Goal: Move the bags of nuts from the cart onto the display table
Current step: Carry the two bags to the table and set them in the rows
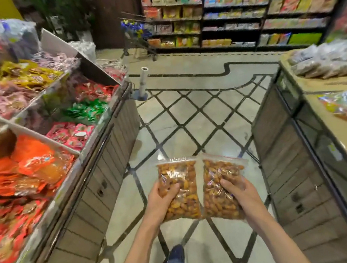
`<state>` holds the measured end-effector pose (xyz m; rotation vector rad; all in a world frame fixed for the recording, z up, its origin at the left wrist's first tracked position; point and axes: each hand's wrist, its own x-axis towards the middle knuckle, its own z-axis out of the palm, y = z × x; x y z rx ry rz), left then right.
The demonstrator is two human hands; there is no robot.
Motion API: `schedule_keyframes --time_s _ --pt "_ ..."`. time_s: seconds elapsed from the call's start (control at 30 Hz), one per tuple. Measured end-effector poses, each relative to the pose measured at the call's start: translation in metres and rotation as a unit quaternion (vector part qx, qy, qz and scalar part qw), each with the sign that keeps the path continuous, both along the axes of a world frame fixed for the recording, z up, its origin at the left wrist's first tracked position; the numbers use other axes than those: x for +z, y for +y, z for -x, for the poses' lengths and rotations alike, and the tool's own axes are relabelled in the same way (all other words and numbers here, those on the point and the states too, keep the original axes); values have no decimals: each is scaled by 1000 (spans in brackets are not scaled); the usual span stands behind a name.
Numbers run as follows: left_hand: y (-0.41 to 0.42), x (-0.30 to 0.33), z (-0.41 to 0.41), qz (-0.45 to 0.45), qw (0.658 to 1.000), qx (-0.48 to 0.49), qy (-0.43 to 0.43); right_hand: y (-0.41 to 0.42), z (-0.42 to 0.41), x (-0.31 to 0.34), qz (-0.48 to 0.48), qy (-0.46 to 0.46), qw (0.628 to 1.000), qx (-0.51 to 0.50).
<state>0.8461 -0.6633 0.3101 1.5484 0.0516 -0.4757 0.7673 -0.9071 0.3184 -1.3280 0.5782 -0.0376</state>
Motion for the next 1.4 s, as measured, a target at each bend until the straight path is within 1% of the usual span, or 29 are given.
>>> schedule_keyframes --time_s 0.3,0.5,0.67,0.8,0.97,1.1,1.27,1.4 --pt "-110 17 -188 -11 989 -148 -11 -73 -120 25 13 7 988 -155" --pt "-190 17 -280 -11 974 -226 -9 -128 -180 24 0 -2 976 -216" --pt "-270 10 -349 -16 960 -279 -12 -193 -237 12 15 0 968 -251" --pt "-346 10 -413 -13 958 -286 -15 -264 -294 7 34 7 964 -265" --pt "-445 21 -493 -20 955 -296 -6 -362 -373 23 57 -2 962 -268" --pt "-520 24 -546 -6 949 -315 -22 -428 -428 30 58 -12 960 -273" --pt "-603 17 -609 12 942 -335 4 -497 -479 26 67 1 946 -316" --pt "-675 2 -668 8 923 -384 6 -545 -521 12 54 5 929 -365"
